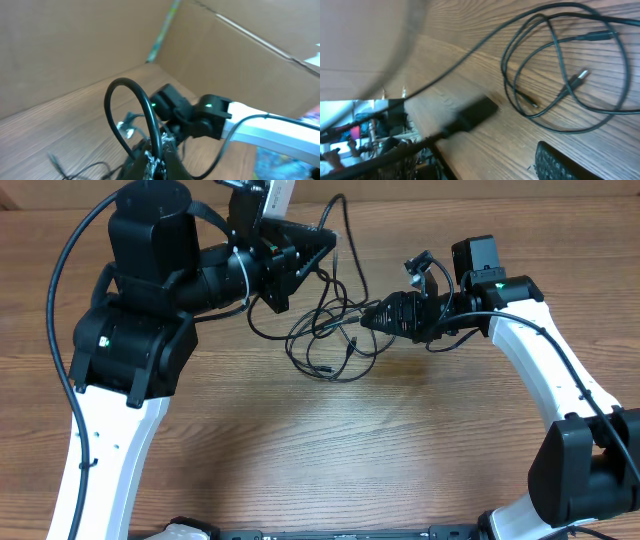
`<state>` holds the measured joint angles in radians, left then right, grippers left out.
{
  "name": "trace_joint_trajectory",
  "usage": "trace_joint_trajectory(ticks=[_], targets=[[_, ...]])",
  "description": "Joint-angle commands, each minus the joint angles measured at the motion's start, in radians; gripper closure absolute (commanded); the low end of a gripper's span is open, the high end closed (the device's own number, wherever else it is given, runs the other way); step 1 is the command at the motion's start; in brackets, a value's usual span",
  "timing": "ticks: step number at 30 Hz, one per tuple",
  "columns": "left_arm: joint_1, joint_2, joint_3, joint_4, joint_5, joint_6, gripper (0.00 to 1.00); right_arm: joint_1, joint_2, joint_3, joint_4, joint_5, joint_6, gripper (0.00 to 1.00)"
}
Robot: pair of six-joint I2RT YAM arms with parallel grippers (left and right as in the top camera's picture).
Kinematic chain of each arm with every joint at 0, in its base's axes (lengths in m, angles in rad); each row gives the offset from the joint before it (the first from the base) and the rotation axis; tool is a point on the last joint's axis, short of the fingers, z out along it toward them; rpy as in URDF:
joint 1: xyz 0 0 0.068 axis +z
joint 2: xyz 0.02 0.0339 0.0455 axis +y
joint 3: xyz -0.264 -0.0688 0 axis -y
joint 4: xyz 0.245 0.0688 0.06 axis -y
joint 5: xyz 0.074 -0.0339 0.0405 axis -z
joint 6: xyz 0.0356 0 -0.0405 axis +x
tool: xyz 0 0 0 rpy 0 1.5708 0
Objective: Untangle cables
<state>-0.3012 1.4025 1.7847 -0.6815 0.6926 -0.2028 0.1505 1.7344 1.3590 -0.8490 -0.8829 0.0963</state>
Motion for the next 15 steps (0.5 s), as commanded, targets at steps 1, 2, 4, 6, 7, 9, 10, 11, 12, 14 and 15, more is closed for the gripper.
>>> trace_joint_trajectory(ticks=[1,2,4,6,7,9,10,11,12,14,15], targets=[[0.0,-0.014,0.005,-0.035,-0.144,0.001,0.96,0.001,-0.006,0.003,0.003,-0.062,-0.016,0.26],[0.0,-0.01,0.004,-0.05,-0.178,0.001,0.96,0.001,-0.006,0.003,0.003,-0.062,-0.016,0.26],[0.0,-0.002,0.004,-0.082,-0.261,0.001,0.96,0.001,-0.006,0.003,0.005,-0.061,-0.016,0.25],[-0.001,0.01,0.004,-0.115,-0.317,0.0,0.96,0.001,-0.006,0.003,0.011,-0.062,-0.016,0.25],[0.0,0.014,0.004,-0.124,-0.314,0.0,0.96,0.001,-0.006,0.003,0.014,-0.062,-0.015,0.25],[0.0,0.026,0.004,-0.134,-0.286,-0.003,0.96,0.001,-0.006,0.003,0.018,-0.063,-0.012,0.21],[0.0,0.033,0.004,-0.134,-0.271,-0.004,0.96,0.001,-0.006,0.003,0.018,-0.064,-0.002,0.18],[-0.001,0.038,0.004,-0.134,-0.272,-0.011,0.96,0.001,-0.006,0.003,0.018,-0.064,0.01,0.16],[-0.001,0.044,0.004,-0.133,-0.294,-0.014,0.96,0.001,-0.006,0.003,0.018,-0.063,0.011,0.15],[-0.001,0.054,0.004,-0.135,-0.397,-0.016,0.96,0.001,-0.006,0.003,0.018,-0.056,0.011,0.15],[-0.001,0.058,0.004,-0.137,-0.46,-0.029,0.96,0.001,-0.006,0.003,0.019,-0.037,0.011,0.16]])
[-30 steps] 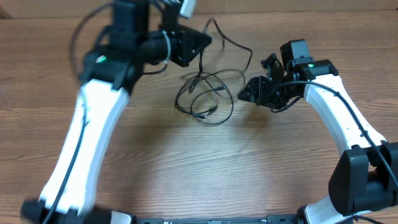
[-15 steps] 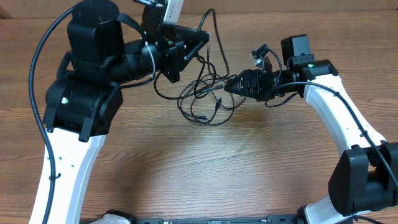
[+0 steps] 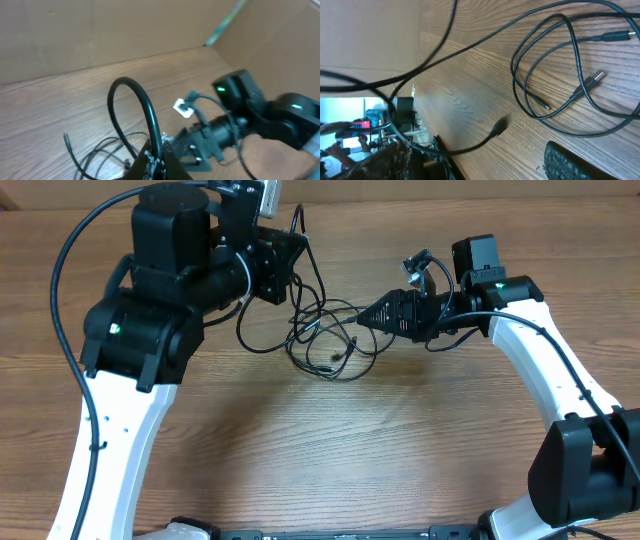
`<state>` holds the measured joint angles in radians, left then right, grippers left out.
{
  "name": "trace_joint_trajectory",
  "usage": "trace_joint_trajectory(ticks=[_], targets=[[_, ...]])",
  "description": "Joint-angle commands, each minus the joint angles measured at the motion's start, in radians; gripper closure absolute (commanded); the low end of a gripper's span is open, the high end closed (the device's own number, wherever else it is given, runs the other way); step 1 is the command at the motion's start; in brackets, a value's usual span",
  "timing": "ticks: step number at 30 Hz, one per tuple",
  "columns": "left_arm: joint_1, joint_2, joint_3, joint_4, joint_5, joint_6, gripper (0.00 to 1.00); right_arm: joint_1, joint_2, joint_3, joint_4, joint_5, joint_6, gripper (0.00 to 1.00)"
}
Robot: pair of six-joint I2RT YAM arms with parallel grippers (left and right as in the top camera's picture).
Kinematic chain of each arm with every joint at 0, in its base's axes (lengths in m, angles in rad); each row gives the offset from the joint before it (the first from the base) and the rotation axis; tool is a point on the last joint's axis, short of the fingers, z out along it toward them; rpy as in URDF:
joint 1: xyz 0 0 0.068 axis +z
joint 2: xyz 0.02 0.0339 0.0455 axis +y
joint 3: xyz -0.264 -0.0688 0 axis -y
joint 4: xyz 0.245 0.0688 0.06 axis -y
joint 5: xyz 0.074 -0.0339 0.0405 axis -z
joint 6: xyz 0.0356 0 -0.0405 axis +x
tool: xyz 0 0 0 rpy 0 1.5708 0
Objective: Untangle cables
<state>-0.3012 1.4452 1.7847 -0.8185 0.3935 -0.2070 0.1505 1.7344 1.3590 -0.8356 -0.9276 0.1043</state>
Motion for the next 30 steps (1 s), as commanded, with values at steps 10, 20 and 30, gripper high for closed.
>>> trace_joint_trajectory(ticks=[10,20,30], targets=[[0.007,0.071,0.004,-0.084,-0.954,-0.063,0.96,0.001,-0.006,0.003,-0.072,0.539,0.161,0.15],[0.047,0.156,0.004,-0.095,-0.816,-0.085,0.45,0.001,-0.006,0.003,-0.126,0.538,0.161,0.14],[0.011,0.306,0.004,-0.183,-0.142,-0.064,0.43,0.001,-0.006,0.003,-0.14,0.538,0.161,0.14]])
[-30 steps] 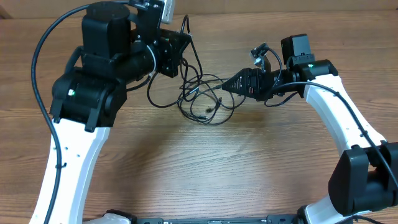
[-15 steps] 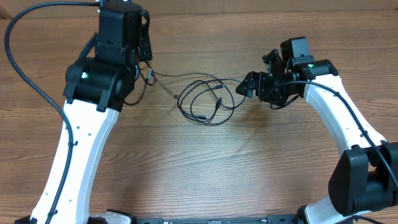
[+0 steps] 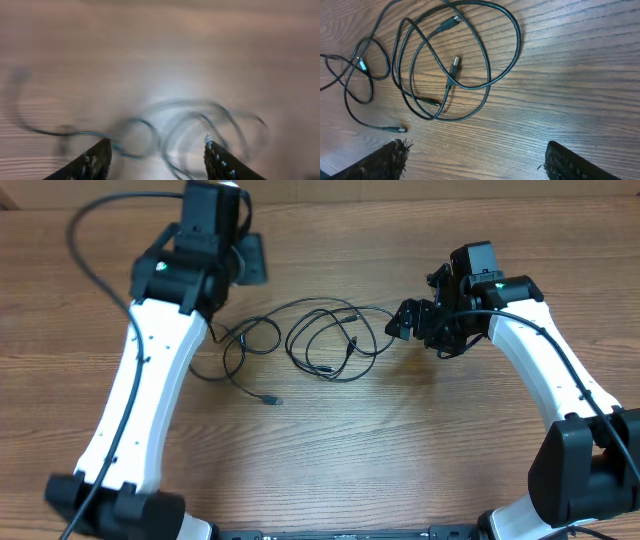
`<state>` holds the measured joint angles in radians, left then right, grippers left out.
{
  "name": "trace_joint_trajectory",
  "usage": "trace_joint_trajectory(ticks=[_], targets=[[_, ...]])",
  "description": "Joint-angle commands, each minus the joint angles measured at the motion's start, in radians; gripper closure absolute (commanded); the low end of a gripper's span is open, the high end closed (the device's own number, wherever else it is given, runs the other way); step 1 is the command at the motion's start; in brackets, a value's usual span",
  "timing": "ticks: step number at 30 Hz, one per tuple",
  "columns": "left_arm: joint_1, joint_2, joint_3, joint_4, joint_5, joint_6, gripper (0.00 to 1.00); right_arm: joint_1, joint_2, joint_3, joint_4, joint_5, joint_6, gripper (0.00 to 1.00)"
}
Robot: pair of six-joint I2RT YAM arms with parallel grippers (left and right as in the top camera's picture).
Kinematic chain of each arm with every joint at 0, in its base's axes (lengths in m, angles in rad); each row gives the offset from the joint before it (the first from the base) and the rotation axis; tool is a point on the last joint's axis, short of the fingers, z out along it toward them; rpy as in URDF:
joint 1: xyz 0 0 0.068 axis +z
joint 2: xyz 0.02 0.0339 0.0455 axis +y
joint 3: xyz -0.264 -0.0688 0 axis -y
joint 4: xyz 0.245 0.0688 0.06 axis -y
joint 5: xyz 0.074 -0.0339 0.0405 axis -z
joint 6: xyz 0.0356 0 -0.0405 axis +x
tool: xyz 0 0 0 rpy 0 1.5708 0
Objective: Untangle cables
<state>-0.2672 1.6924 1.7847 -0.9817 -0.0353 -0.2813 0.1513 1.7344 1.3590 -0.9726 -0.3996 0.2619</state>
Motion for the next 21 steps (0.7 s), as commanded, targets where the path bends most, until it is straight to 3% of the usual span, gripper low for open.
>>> trace_joint_trajectory(ticks=[1,11,21], targets=[[-0.031,0.083,0.004,-0.033,0.317,0.012,0.43,0.0,-0.006,0.003,-0.006,0.01,0.003,0.13],[-0.122,0.335,0.004,-0.029,0.434,-0.081,0.38,-0.002,-0.006,0.003,-0.058,0.108,0.004,0.13],[-0.166,0.541,0.004,0.07,0.49,-0.285,0.39,-0.002,-0.006,0.003,-0.074,0.107,0.004,0.11]])
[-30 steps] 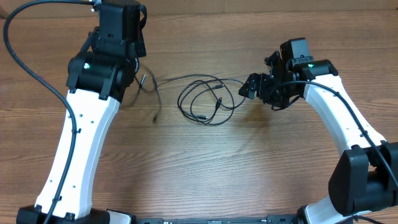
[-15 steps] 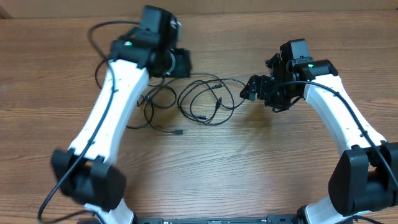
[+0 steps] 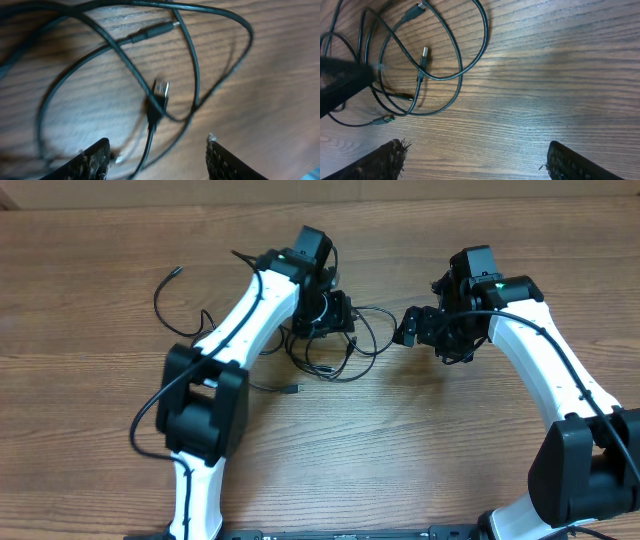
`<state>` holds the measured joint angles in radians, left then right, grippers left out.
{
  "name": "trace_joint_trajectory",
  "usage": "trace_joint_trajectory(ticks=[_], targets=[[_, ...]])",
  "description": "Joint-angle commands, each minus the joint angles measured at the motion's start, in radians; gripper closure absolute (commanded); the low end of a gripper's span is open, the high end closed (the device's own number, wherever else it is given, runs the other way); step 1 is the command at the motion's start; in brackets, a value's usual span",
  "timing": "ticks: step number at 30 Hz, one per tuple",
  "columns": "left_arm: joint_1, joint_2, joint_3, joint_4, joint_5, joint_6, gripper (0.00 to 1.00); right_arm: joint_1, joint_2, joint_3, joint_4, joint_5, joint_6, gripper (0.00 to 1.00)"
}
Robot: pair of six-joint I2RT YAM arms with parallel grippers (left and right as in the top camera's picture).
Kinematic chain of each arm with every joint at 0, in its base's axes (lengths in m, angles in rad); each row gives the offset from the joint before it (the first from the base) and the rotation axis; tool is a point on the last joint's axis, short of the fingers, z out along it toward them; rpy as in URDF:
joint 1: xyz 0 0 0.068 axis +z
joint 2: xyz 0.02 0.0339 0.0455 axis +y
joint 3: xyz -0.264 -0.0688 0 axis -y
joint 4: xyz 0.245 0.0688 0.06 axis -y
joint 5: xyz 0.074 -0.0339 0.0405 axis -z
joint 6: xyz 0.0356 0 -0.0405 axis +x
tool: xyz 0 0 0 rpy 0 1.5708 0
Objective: Untangle cables
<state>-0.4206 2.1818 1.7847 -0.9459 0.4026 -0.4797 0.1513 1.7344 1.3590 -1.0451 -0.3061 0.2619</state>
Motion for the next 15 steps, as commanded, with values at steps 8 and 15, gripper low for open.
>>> trace_joint_trajectory(ticks=[8,15], targets=[[-0.052,0.134,0.004,0.192,0.058,-0.086,0.48,-0.002,-0.006,0.003,-0.013,0.014,0.004,0.11],[-0.066,0.143,0.004,0.207,-0.002,-0.081,0.92,-0.002,-0.006,0.003,-0.017,0.014,0.004,0.11]])
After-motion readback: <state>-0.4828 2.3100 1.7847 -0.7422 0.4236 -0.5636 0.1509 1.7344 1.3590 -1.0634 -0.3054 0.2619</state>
